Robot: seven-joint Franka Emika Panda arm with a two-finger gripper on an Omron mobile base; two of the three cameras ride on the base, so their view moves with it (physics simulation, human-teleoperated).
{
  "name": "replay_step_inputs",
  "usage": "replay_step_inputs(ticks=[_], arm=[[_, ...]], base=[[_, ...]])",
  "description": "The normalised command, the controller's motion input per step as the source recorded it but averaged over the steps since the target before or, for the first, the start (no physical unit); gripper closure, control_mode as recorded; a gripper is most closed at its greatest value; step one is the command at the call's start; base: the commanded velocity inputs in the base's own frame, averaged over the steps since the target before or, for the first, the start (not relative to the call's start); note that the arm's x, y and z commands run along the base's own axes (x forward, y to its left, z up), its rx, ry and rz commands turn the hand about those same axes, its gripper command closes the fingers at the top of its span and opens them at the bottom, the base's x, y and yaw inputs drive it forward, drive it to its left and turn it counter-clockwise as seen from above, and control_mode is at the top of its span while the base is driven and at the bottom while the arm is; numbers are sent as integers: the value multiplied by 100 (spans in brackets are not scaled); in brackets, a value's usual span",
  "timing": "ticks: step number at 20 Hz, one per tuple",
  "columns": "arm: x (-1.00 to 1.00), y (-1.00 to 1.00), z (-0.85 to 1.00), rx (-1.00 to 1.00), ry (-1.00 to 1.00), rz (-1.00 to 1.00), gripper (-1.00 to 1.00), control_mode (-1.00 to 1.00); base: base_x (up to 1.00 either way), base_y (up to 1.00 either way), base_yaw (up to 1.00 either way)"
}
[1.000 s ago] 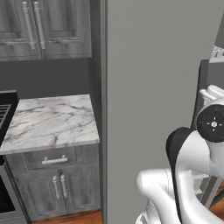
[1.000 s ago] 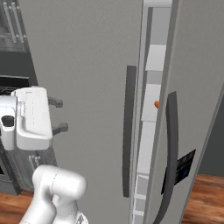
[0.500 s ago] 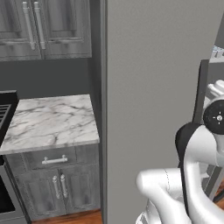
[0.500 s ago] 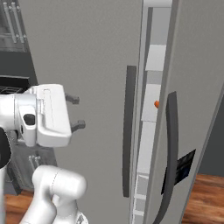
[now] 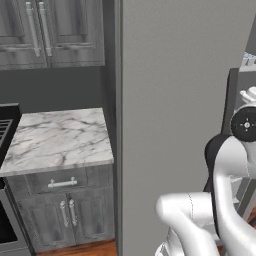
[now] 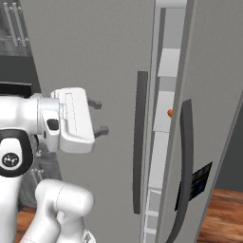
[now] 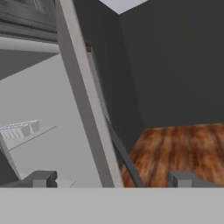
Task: Open the freezer door, pick up the ice cube tray from the freezer, and place it on the dining counter.
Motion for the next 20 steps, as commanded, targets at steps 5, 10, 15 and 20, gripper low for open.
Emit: replay_step_inputs(ticks=[5,10,15,20], arm=[[25,-20,-12,0,-1,-1,-100,-100],[14,-18,-21,0,-1,0,-100,-100],[9,-27,-5,1,-1,0,-100,-100],[13,-23,-5,0,-1,0,-100,-100]], base=[[0,0,0],[0,0,0],[0,0,0],[0,0,0]])
